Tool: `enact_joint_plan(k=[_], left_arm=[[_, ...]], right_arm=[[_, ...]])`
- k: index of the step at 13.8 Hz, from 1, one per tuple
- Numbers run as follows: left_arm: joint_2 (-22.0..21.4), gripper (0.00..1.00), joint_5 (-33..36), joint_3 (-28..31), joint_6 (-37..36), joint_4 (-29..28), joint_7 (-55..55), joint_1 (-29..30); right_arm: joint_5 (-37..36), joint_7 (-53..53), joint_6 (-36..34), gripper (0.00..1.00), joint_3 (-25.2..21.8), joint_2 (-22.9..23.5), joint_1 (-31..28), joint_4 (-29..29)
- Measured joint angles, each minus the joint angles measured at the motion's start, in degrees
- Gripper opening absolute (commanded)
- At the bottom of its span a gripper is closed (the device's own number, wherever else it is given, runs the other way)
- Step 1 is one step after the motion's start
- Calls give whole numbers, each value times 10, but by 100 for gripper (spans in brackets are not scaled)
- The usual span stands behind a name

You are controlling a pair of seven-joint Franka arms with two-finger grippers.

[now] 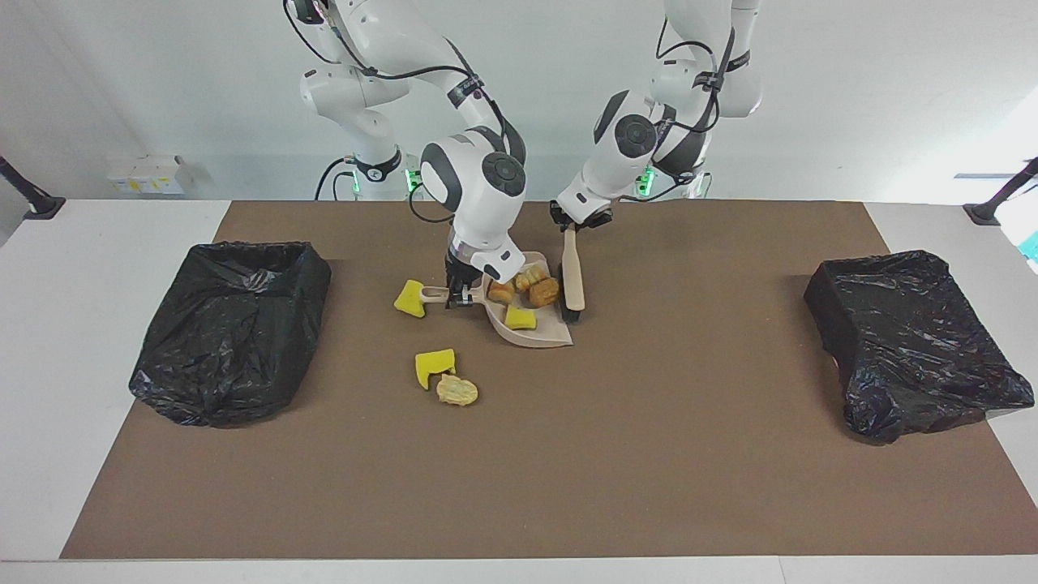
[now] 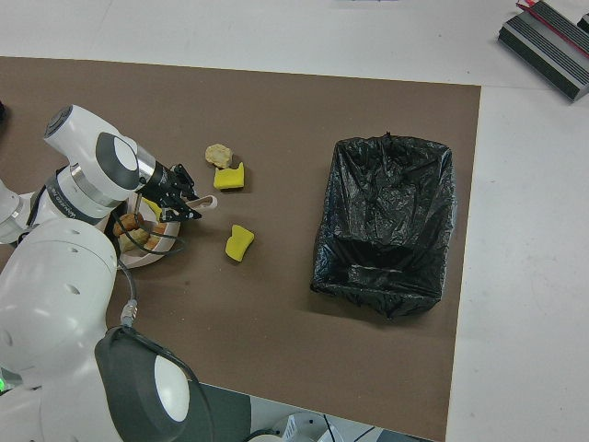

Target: Sweep and dump trash in bin

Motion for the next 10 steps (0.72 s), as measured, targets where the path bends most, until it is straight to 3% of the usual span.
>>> enact_joint_plan(k=[6,10], left_arm=[[9,0,-13,10,3,12,-2,-12],[-2,0,3,18,-71,45,-1,26]], right_arm=[[0,12,1,0,0,1,-2,1],[5,-25,3,0,-2,-1,-30,17]])
